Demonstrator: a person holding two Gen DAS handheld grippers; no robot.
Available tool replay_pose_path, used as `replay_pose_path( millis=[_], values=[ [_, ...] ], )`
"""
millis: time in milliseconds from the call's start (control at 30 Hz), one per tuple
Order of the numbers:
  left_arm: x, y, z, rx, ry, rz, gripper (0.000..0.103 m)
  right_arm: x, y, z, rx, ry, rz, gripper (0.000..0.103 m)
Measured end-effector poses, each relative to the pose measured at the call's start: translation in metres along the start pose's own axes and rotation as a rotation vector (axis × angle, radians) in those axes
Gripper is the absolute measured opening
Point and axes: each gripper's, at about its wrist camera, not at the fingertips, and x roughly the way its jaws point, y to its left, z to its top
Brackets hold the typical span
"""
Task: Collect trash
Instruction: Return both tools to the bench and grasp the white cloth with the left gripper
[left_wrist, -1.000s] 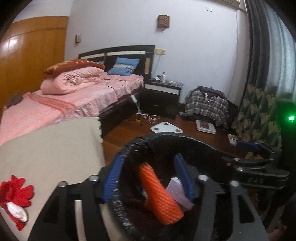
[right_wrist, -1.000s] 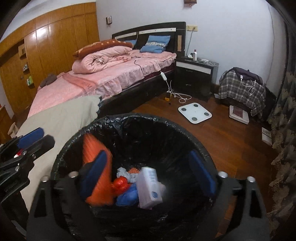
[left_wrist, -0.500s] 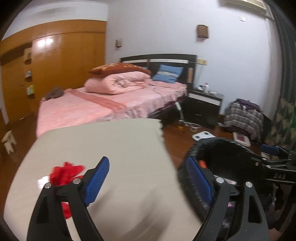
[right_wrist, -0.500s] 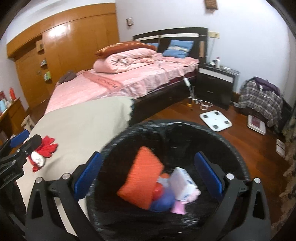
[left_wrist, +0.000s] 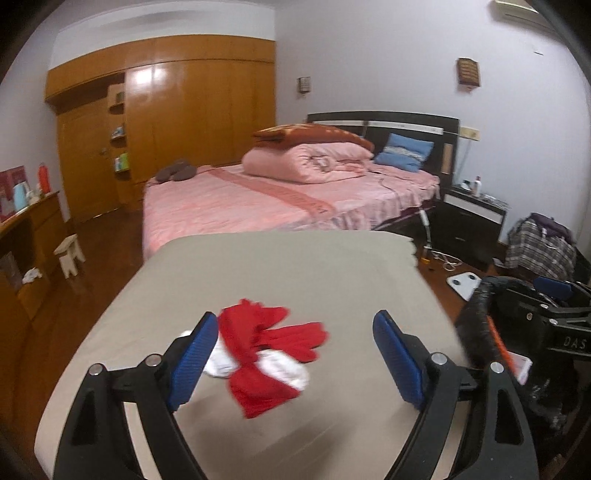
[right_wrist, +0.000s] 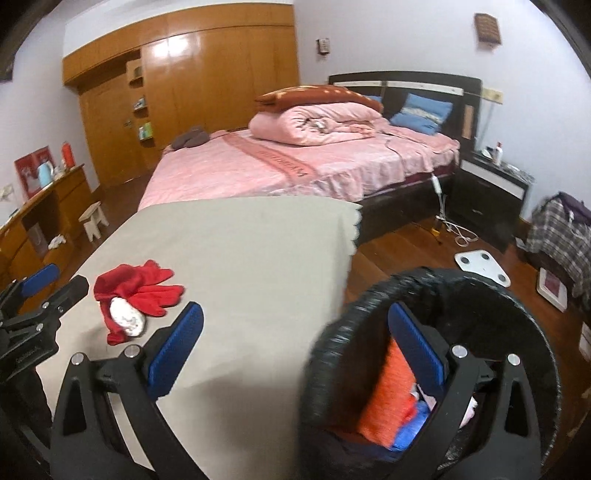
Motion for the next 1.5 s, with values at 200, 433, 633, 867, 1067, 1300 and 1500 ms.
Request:
replay_pose_path(
  millis=[200, 433, 633, 867, 1067, 1300, 1500],
  values=[
    [0.007, 0.033, -0.009, -0.031, 0.018, 0.06, 0.083, 0.018, 0.027, 0.001, -0.033, 0.013, 0.031, 0.097],
    [0.024, 0.068, -0.023, -0.056, 0.062, 0.105, 0.082, 0.041, 0.056, 0.0, -0.053, 0.034, 0.051, 0.097],
    [0.042, 0.088, -0.032, -0.081, 0.098, 0.113, 0.08, 0.055, 0.075, -0.003, -0.076, 0.058, 0.068, 0.097],
    [0.065, 0.091, -0.032, -0.094, 0.125, 0.09, 0.08, 0.066, 0.084, -0.008, -0.093, 0.081, 0.073, 0.097],
    [0.083, 0.093, -0.033, -0.094, 0.162, 0.056, 0.071, 0.072, 0.085, -0.012, -0.098, 0.097, 0.071, 0.097],
    [0.092, 0.094, -0.038, -0.112, 0.194, -0.003, 0.031, 0.074, 0.086, -0.015, -0.102, 0.106, 0.066, 0.097],
    [0.083, 0.097, -0.038, -0.128, 0.177, -0.003, 0.011, 0.074, 0.089, -0.015, -0.106, 0.105, 0.073, 0.097]
  ],
)
